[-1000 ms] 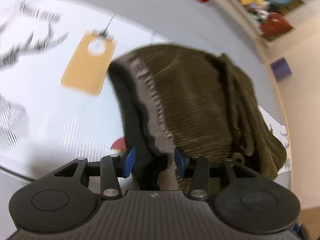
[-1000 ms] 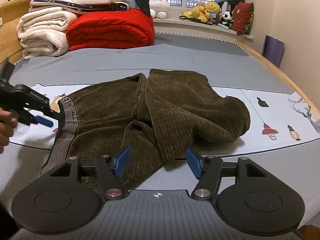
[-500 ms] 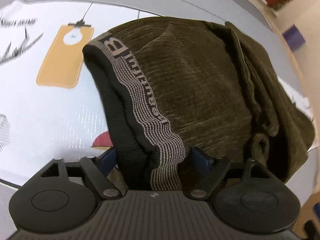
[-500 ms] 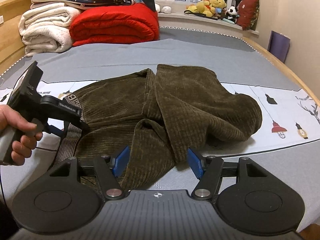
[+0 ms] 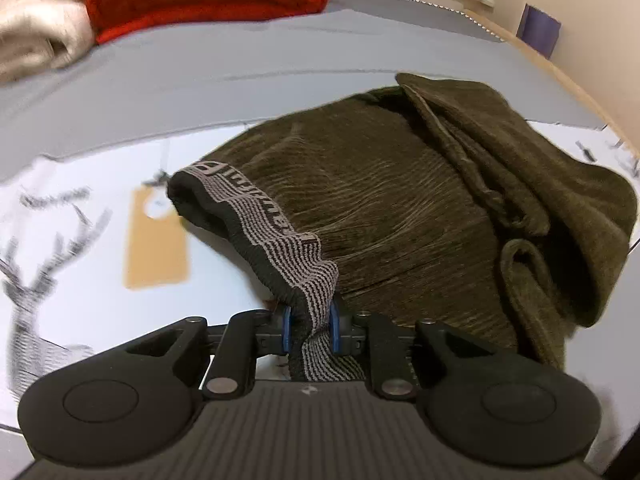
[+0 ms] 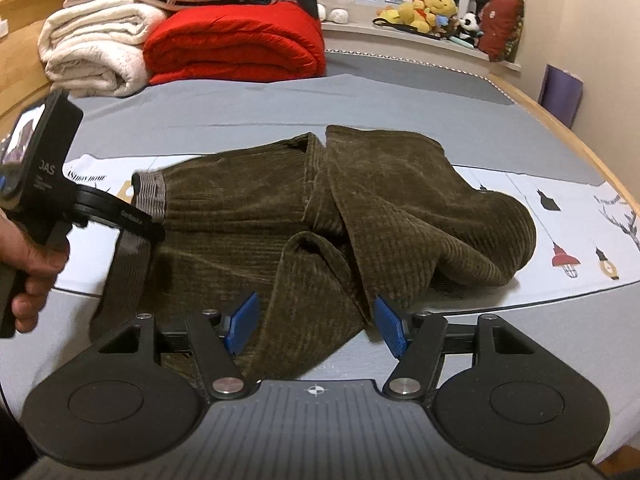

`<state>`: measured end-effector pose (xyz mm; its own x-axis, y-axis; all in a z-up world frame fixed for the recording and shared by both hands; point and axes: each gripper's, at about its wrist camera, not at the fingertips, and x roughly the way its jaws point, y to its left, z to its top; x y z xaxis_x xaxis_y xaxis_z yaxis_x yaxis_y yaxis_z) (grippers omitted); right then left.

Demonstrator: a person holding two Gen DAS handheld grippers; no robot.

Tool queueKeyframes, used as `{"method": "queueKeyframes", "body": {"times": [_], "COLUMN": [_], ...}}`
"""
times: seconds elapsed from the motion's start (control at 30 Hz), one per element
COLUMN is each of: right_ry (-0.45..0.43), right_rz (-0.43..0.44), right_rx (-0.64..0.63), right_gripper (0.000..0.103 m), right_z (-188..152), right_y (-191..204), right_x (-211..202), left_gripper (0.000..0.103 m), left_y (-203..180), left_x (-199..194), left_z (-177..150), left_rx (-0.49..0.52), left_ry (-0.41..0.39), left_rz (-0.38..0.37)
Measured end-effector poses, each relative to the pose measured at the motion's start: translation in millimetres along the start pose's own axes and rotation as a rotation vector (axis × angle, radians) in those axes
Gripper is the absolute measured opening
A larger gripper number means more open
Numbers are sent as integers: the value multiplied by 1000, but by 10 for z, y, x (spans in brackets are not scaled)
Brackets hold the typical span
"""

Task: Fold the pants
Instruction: 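Grasp the grey waistband with the left tool and lift it, then pull the waistband with the left tool to spread the pants flat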

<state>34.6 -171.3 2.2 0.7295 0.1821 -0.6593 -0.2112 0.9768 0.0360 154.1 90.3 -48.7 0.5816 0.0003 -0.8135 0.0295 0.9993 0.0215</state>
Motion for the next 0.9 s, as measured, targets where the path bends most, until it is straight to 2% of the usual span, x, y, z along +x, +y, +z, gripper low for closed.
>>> {"method": "queueKeyframes", "body": {"times": [0.07, 0.17, 0.3, 0.4, 0.43, 0.53, 0.6, 0.63, 0.67, 0.73, 0.9], "right_ry": [-1, -5, -29, -32, -33, -37, -38, -39, -42, -52, -86], "right_rz": [-2, -3, -6, -7, -7, -9, -7, -5, -4, -2, 5], "right_rx": [-21, -40, -50, -49, -48, -40, -25, -19, -13, -7, 4], "right_gripper": [66, 66, 66, 66, 66, 66, 66, 66, 66, 66, 66], "right_z": [-1, -11, -13, -15, -16, -11, 2, 10, 16, 24, 90], "right_y": [44, 85, 83, 59, 53, 32, 14, 12, 13, 27, 85], "right_x": [3, -5, -52, -63, -62, -63, -60, -60, -60, -66, -73], "left_gripper": [18, 16, 14, 14, 16, 32, 33, 38, 45, 51, 51], "left_y": [82, 378, 844, 1031, 1058, 1092, 1091, 1089, 1085, 1093, 1071], "left_x": [-55, -132, -215, -231, -242, -308, -470, -525, -565, -626, -694], "left_z": [-3, 6, -25, -81, -104, -111, -134, -123, -101, -99, -68], "left_rx": [6, -49, -123, -136, -133, -180, -186, -194, -210, -253, -298], "left_ry": [-16, -29, -28, -3, 7, -1, -39, -59, -73, -84, -102], "left_rz": [37, 100, 271, 394, 415, 431, 476, 484, 477, 442, 430]}}
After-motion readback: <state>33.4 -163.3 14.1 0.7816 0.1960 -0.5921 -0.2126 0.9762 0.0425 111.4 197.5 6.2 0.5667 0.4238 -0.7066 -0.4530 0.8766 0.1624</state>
